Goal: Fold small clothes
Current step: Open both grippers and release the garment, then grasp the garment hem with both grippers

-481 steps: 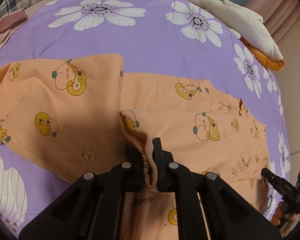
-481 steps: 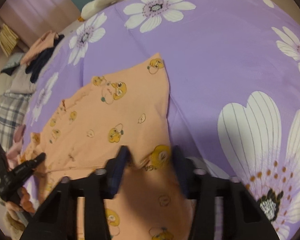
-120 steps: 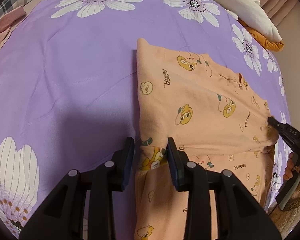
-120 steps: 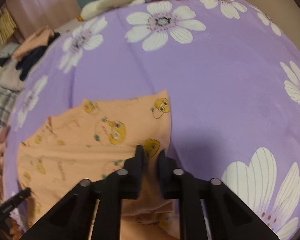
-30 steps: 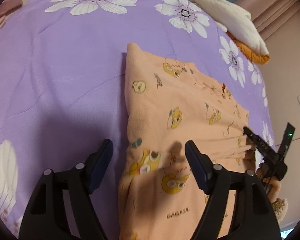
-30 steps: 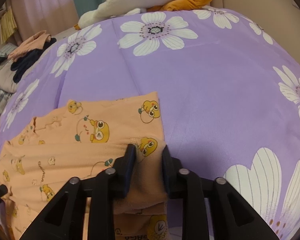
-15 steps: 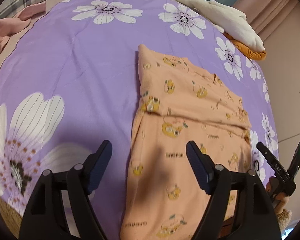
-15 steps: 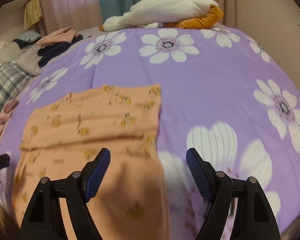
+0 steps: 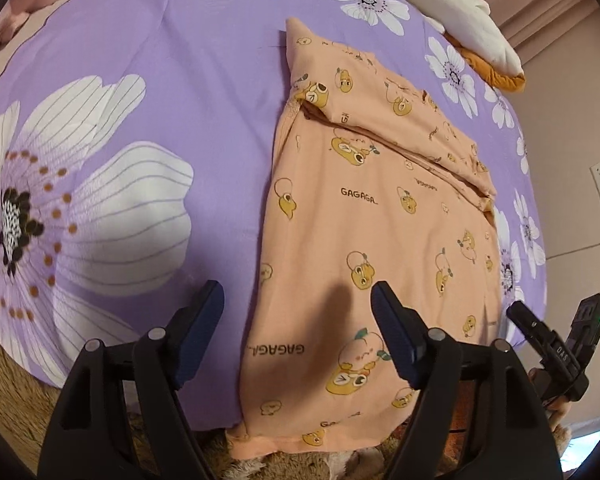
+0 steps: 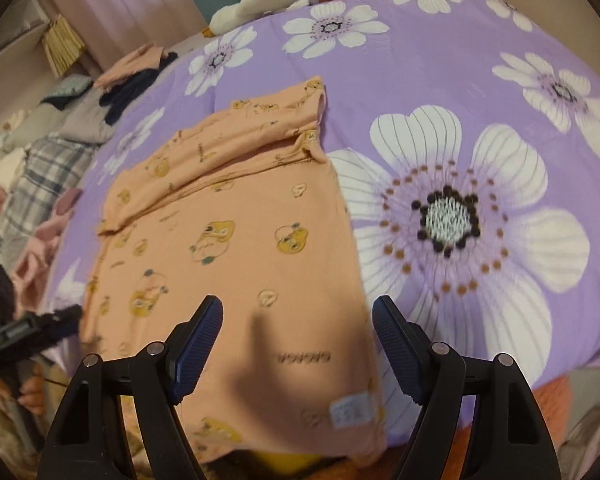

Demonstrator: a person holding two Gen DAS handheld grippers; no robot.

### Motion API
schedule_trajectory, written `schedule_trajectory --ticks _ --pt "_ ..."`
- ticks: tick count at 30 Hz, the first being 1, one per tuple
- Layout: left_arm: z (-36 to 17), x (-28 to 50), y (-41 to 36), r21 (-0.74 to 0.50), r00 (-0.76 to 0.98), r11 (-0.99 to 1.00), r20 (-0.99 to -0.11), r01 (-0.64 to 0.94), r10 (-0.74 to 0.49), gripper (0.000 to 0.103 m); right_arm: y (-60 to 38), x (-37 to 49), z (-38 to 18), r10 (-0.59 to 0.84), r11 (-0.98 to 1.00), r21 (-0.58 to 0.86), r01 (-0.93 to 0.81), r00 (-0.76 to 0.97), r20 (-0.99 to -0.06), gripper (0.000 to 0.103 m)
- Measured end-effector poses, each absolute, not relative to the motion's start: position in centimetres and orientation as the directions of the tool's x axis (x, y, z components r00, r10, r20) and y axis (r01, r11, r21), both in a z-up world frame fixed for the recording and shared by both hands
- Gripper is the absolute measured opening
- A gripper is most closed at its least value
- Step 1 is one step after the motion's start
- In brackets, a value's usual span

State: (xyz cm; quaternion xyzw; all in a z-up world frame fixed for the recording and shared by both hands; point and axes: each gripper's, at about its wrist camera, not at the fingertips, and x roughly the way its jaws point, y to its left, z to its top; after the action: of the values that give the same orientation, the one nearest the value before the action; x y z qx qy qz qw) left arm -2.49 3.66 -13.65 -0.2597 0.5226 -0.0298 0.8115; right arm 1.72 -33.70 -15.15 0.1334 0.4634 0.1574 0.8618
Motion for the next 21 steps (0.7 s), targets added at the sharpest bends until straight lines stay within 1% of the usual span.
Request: schedule_trajectory --ticks 3,8,9,10,11,12,13,15,17,18,19,20,21 --pt "-13.9 -2.7 3.2 -0.473 0.436 0.857 -0.828 -0.203 -0.354 0.075 -33.8 1.2 -15.3 0.383 0.920 0.365 -0.142 0.518 -0.765 0.078" --pt "-14.4 -3.6 2.3 -0.464 0.427 0.870 -0.830 -0.169 -0.359 0.067 -34.4 0.3 -16.1 0.377 0.921 0.373 -0.114 0.509 -0.774 0.078" --pt "-14.5 -3.7 2.1 -0.465 0.425 0.871 -0.828 -0.157 -0.365 0.063 -34.5 0.1 -16.3 0.375 0.921 0.375 -0.106 0.506 -0.777 0.078" --pt "-14.5 -3.7 2.0 -0.463 0.423 0.875 -0.828 -0.145 -0.368 0.056 -34.6 -0.1 -16.5 0.378 0.919 0.379 -0.105 0.503 -0.778 0.078" --pt "-14.7 -3.7 1.8 -0.454 0.420 0.882 -0.830 -0.127 -0.367 0.053 -34.7 -0.2 -16.7 0.385 0.917 0.385 -0.109 0.498 -0.777 0.076" --pt "-14.9 -3.6 1.6 -0.446 0.421 0.888 -0.831 -0.115 -0.363 0.047 -34.7 -0.2 -16.9 0.393 0.913 0.391 -0.112 0.495 -0.775 0.074" --pt "-15.1 -3.5 1.5 -0.441 0.421 0.890 -0.833 -0.114 -0.358 0.042 -34.7 -0.2 -17.1 0.394 0.913 0.393 -0.111 0.492 -0.776 0.070" --pt "-15.2 -3.3 1.4 -0.440 0.424 0.891 -0.832 -0.110 -0.359 0.037 -34.6 -0.1 -17.4 0.391 0.914 0.389 -0.110 0.487 -0.781 0.063" --pt "-15.2 -3.1 1.3 -0.448 0.424 0.889 -0.827 -0.098 -0.370 0.024 -34.4 0.1 -17.4 0.394 0.914 0.387 -0.120 0.486 -0.780 0.048" --pt "-15.3 -3.0 1.2 -0.456 0.426 0.885 -0.822 -0.094 -0.379 0.015 -34.3 0.1 -17.5 0.401 0.912 0.390 -0.129 0.483 -0.778 0.043" --pt "-15.4 -3.0 1.2 -0.473 0.430 0.876 -0.812 -0.092 -0.393 0.009 -34.3 0.2 -17.5 0.409 0.909 0.395 -0.135 0.480 -0.776 0.033" --pt "-15.3 -3.1 1.3 -0.492 0.436 0.866 -0.802 -0.093 -0.409 0.009 -34.3 0.2 -17.6 0.418 0.904 0.403 -0.139 0.477 -0.773 0.022" --pt "-15.1 -3.2 1.1 -0.488 0.444 0.868 -0.799 -0.089 -0.404 0.009 -34.3 0.2 -17.7 0.435 0.896 0.420 -0.145 0.477 -0.763 0.017"
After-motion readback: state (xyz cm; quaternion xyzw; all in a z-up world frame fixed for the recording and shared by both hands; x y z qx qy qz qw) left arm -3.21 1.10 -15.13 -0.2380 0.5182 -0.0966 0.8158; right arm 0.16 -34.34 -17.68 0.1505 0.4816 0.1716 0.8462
